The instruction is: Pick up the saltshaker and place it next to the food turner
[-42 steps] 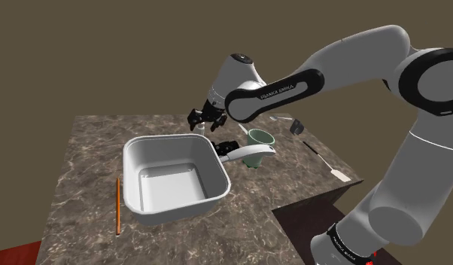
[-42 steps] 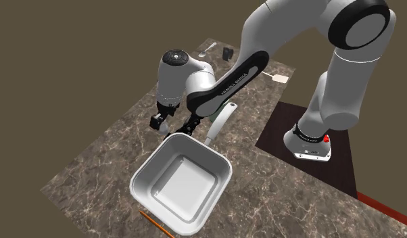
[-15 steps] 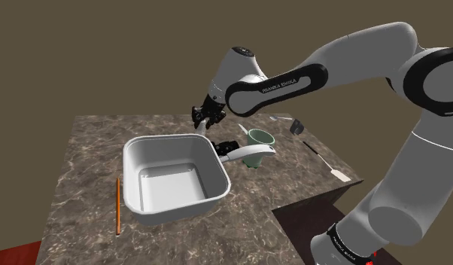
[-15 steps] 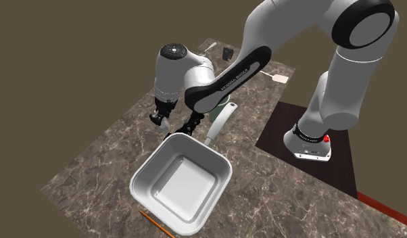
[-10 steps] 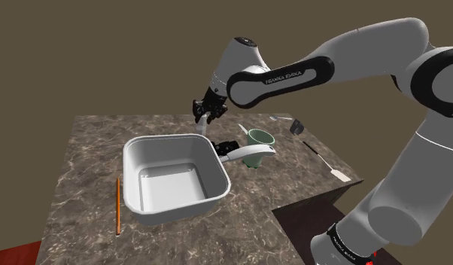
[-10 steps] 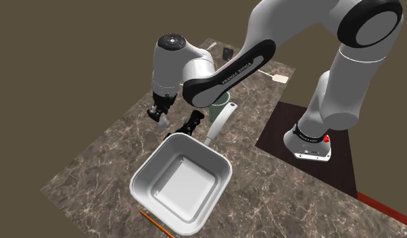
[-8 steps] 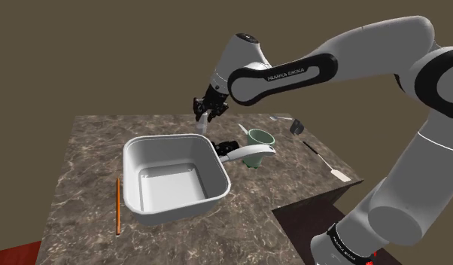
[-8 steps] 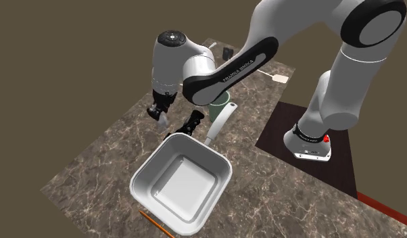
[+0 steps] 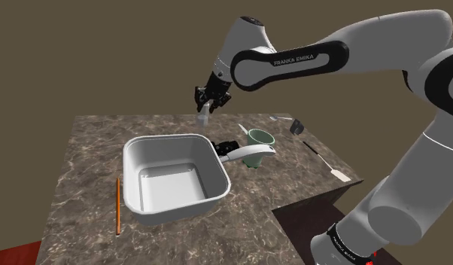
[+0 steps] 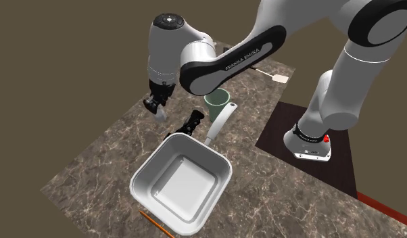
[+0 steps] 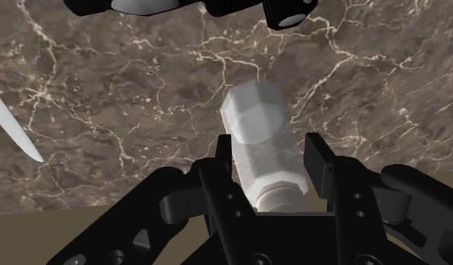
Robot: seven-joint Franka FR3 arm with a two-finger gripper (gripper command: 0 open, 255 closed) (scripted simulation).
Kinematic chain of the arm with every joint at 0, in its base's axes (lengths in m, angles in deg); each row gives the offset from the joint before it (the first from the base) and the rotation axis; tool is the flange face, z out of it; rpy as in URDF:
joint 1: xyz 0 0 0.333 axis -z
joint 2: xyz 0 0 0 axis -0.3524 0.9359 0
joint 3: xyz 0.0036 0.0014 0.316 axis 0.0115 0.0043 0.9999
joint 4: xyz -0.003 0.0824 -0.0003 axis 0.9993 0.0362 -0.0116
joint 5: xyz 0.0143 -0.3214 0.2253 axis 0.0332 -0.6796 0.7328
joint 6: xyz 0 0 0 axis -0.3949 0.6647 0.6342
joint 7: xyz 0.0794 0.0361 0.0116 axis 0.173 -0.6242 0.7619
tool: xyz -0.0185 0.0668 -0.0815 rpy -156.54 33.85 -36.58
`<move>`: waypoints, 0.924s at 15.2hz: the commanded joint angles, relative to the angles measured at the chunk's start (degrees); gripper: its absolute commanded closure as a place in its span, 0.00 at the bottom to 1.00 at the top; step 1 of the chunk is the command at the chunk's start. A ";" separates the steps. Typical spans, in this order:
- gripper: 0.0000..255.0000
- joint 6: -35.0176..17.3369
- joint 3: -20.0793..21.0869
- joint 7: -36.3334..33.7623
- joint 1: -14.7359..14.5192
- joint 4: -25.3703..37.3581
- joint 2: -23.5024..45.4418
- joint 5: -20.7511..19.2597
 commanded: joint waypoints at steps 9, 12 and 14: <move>1.00 7.18 0.18 1.23 0.18 5.01 -2.33 1.48; 1.00 9.39 0.21 1.48 0.20 6.82 -2.76 1.76; 1.00 8.94 -0.13 2.79 0.82 4.40 -4.90 2.86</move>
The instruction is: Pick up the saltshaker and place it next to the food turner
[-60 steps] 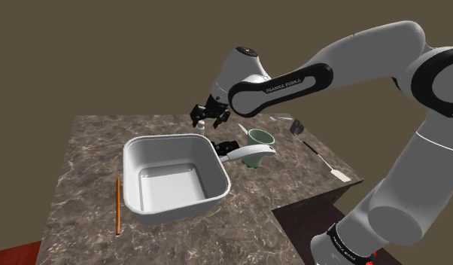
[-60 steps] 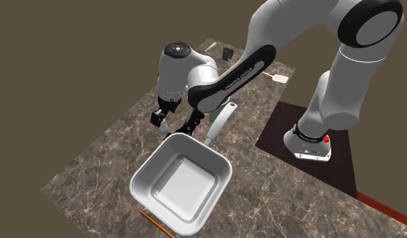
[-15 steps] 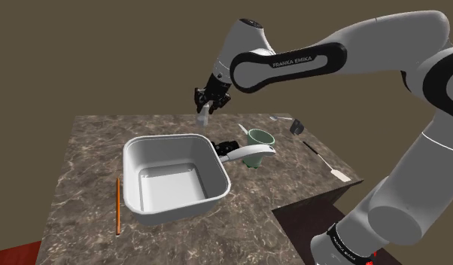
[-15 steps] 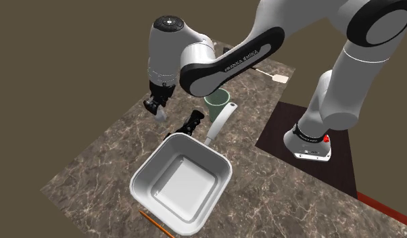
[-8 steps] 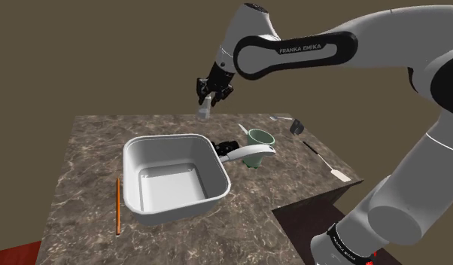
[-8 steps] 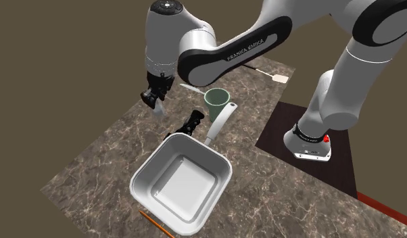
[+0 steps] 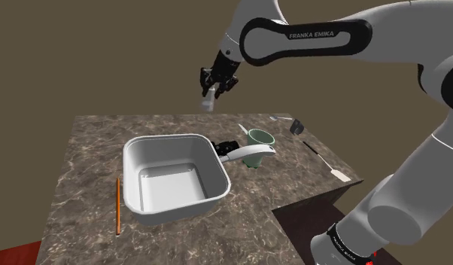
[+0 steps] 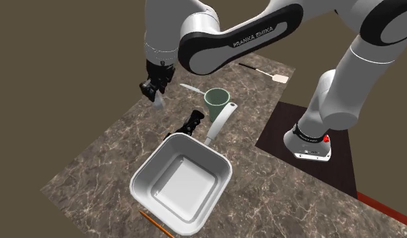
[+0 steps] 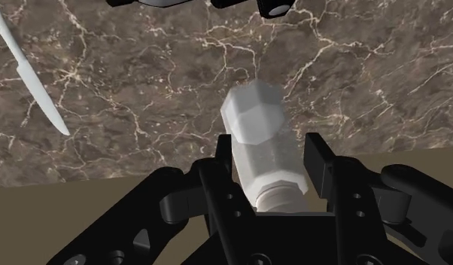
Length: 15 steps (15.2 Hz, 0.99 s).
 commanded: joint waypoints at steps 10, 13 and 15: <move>1.00 -1.89 -6.70 14.30 3.42 -21.52 -20.21 8.87; 1.00 -1.35 -9.40 18.15 3.91 -26.41 -25.44 9.96; 1.00 -0.77 -11.31 20.62 4.29 -29.36 -28.81 10.29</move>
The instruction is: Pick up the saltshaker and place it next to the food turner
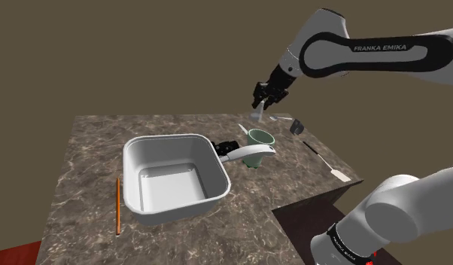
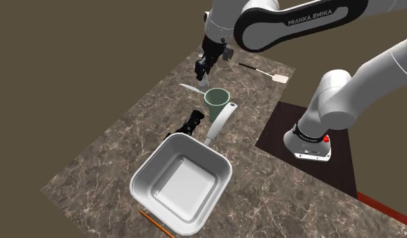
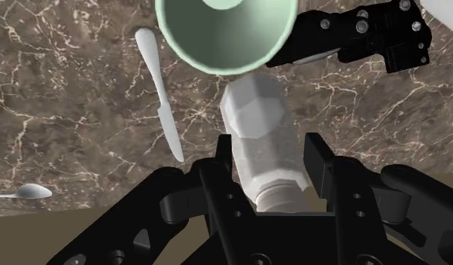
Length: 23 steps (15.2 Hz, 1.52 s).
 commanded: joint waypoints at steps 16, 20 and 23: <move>1.00 9.94 -18.19 20.79 8.13 -15.46 -23.77 -5.89; 1.00 12.77 -23.16 26.15 11.23 -16.17 -26.96 -8.93; 1.00 13.80 -26.78 29.95 13.36 -16.74 -28.34 -11.20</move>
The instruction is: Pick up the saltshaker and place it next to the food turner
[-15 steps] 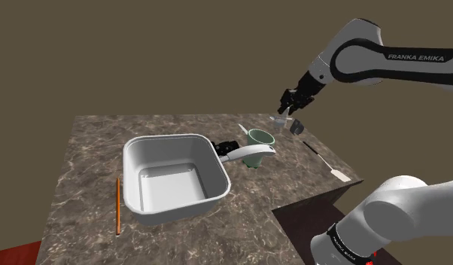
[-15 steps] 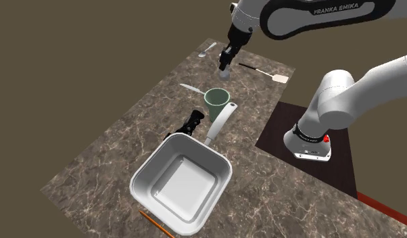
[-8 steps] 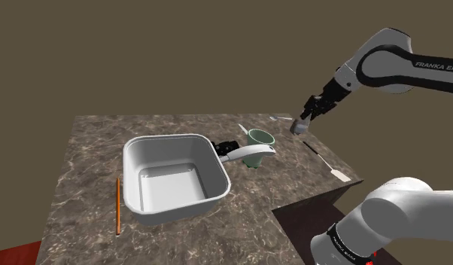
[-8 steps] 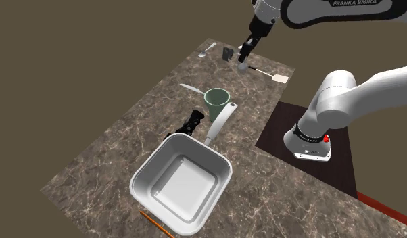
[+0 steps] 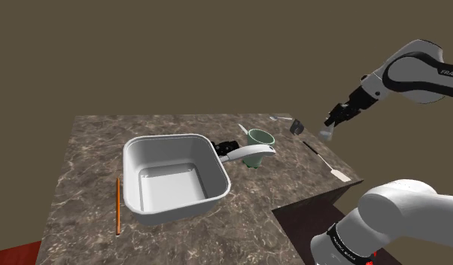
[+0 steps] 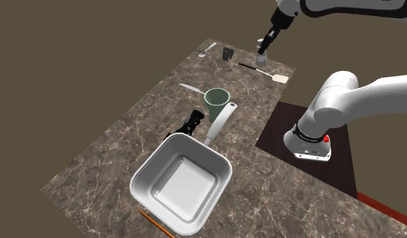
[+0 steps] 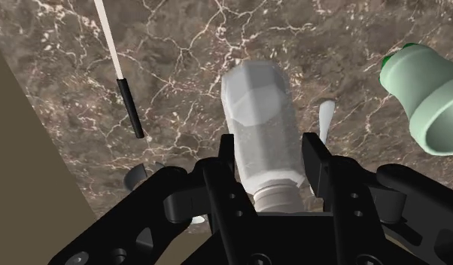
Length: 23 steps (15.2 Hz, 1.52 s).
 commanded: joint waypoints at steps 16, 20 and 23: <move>1.00 -13.27 -3.98 2.81 1.51 -11.30 2.25 -2.54; 1.00 -17.02 -4.94 3.38 1.64 -13.66 3.70 -3.02; 1.00 -20.00 -5.73 3.85 1.66 -15.31 5.09 -3.35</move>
